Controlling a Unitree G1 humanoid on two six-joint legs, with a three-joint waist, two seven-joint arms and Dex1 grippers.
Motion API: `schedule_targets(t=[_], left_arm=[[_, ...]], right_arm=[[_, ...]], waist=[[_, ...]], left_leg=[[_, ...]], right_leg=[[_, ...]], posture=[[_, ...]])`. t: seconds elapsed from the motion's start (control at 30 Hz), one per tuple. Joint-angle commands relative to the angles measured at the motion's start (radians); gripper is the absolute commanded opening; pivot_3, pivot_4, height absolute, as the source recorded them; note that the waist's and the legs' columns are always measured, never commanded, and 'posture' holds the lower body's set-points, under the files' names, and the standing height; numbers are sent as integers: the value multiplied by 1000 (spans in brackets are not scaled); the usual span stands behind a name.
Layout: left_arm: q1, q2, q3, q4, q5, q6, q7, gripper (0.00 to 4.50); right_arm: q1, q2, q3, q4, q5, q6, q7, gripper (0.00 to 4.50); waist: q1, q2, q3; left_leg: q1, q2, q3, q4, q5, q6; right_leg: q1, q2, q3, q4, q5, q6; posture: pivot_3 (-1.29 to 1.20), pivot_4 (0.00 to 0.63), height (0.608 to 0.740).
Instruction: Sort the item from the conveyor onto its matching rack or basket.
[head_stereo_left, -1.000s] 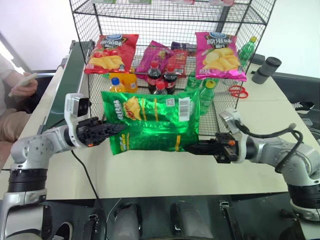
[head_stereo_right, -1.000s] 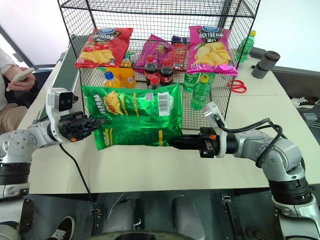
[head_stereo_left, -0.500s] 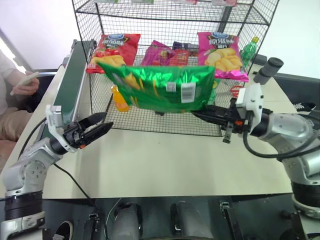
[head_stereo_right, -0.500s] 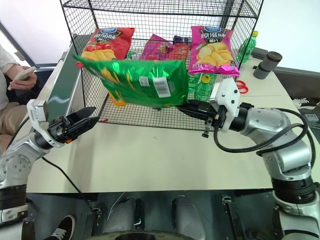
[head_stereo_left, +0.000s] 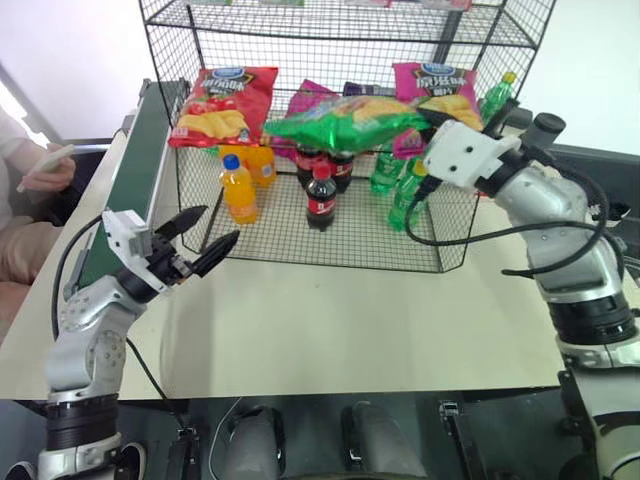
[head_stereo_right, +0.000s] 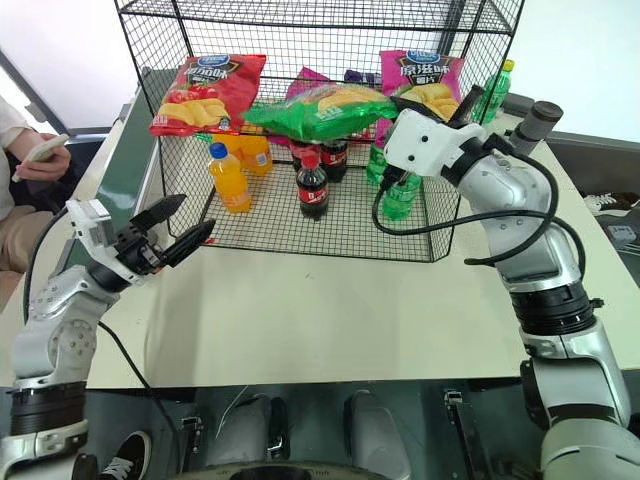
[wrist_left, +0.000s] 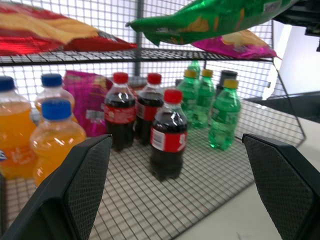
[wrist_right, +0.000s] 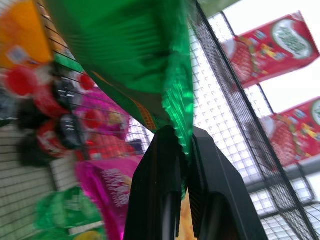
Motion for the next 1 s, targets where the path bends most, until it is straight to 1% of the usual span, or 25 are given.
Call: schedule_targets(t=[0.03, 0.07, 0.1, 0.17, 0.2, 0.33, 0.43, 0.53, 0.73, 0.87, 1.0], left_arm=[[17, -16, -32, -74, 55, -68, 42, 4426], [21, -27, -39, -86, 59, -72, 59, 4426], [23, -33, -48, -91, 75, -86, 70, 4426], [26, -38, -56, -94, 85, -100, 81, 4426], [26, -44, -59, -97, 80, -97, 89, 4426], [23, -65, -73, -103, 72, -98, 115, 4426], [17, -82, -94, -93, 94, -115, 132, 4426], [12, -85, -97, -87, 86, -114, 142, 4426], [15, -87, -100, -86, 86, -121, 152, 4426], [14, -91, -112, -83, 93, -123, 157, 4426], [15, -91, -120, -86, 99, -129, 160, 4426]], right_arm=[[-44, 75, -25, 16, -65, 53, -122, 0], [-47, 105, -26, 22, -74, 80, -143, 0], [-54, 107, 4, 35, -124, 66, -155, 0], [-59, 121, 18, 46, -160, 60, -174, 0], [-63, 146, 2, 53, -141, 78, -186, 0], [-79, 168, -16, 87, -151, 92, -228, 0], [-78, 175, 22, 132, -204, 98, -263, 0], [-54, 196, 47, 116, -231, 129, -261, 0], [-31, 231, 30, 114, -239, 175, -279, 0], [-50, 274, 81, 149, -271, 194, -291, 0], [-51, 300, 83, 148, -263, 211, -282, 0]], waist=[[-2, 0, 0], [-5, 0, 0], [-5, 0, 0], [-4, 0, 0], [-4, 0, 0], [-2, 0, 0], [-1, 0, 0], [-3, 0, 0], [-5, 0, 0], [-5, 0, 0], [-4, 0, 0]], left_leg=[[0, 0, 0, 0, 0, 0], [0, 0, 1, 0, 0, 0], [1, 0, 1, 0, 0, 0], [1, 0, 1, 0, 1, -1], [1, 0, 1, 0, 1, -1], [1, 0, 1, 0, 1, -1], [1, 0, 1, 0, 1, -1], [1, 0, 1, 0, 0, -1], [1, 0, 1, 0, 0, -1], [1, 0, 1, 0, 0, -1], [1, 0, 1, 0, 1, -1]], right_leg=[[0, 0, 0, 0, 0, 0], [0, 0, 0, 0, 0, 0], [0, 0, 0, 0, 0, 0], [0, 0, 0, 1, 0, 0], [0, 0, 0, 1, 0, 0], [0, 0, 0, 1, 0, 0], [0, 0, 0, 1, 0, 0], [0, 0, 0, 1, 0, 0], [0, 0, 0, 1, 0, 0], [0, 0, 0, 1, 0, 0], [0, 0, 0, 1, 0, 0]], posture=[[0, 150, 740], [0, 150, 740], [0, 150, 740], [0, 150, 740], [0, 150, 740], [0, 150, 740], [0, 150, 740], [0, 150, 740], [0, 150, 740], [0, 150, 740], [0, 150, 740]])
